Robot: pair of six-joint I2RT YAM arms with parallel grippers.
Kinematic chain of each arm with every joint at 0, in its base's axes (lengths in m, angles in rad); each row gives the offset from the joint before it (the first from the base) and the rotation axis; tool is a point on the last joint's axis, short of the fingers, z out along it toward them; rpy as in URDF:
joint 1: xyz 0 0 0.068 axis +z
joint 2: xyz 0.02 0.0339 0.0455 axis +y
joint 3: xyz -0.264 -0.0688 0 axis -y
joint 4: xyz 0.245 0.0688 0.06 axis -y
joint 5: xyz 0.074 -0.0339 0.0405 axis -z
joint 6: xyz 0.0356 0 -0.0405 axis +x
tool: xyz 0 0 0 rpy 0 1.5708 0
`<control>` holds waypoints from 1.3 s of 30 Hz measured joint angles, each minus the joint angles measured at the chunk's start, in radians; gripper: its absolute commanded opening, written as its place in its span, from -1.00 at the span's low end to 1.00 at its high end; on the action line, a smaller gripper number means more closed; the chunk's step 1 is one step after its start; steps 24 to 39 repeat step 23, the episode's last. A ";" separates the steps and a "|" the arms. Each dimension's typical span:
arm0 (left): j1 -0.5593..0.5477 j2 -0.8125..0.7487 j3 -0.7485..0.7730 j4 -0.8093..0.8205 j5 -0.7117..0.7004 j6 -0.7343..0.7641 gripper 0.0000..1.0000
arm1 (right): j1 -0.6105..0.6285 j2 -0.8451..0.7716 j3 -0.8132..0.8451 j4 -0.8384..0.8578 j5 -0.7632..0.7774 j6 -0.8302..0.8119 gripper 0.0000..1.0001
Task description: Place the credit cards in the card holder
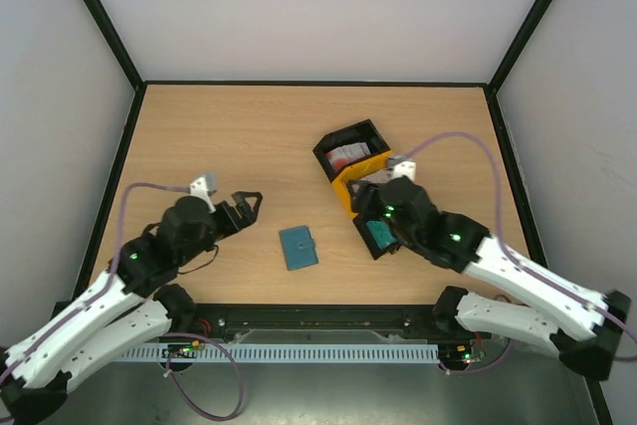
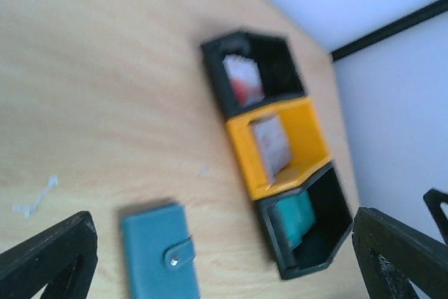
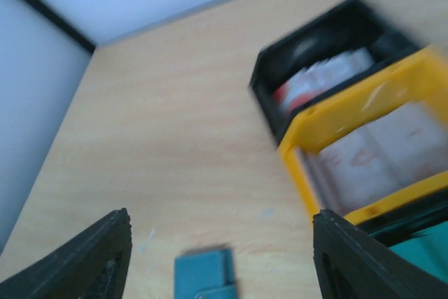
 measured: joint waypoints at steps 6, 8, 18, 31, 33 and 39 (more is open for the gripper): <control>0.000 -0.105 0.193 -0.121 -0.132 0.125 0.99 | 0.000 -0.264 0.064 -0.193 0.258 -0.007 0.72; 0.000 -0.124 0.237 -0.138 -0.165 0.163 0.99 | 0.000 -0.328 0.088 -0.246 0.321 -0.003 0.85; 0.000 -0.149 0.370 -0.248 -0.328 0.291 0.99 | 0.000 -0.459 0.165 -0.447 0.500 0.029 0.96; 0.000 -0.162 0.400 -0.288 -0.365 0.323 0.99 | 0.000 -0.484 0.174 -0.489 0.530 0.049 0.96; 0.000 -0.162 0.400 -0.288 -0.365 0.323 0.99 | 0.000 -0.484 0.174 -0.489 0.530 0.049 0.96; 0.000 -0.162 0.400 -0.288 -0.365 0.323 0.99 | 0.000 -0.484 0.174 -0.489 0.530 0.049 0.96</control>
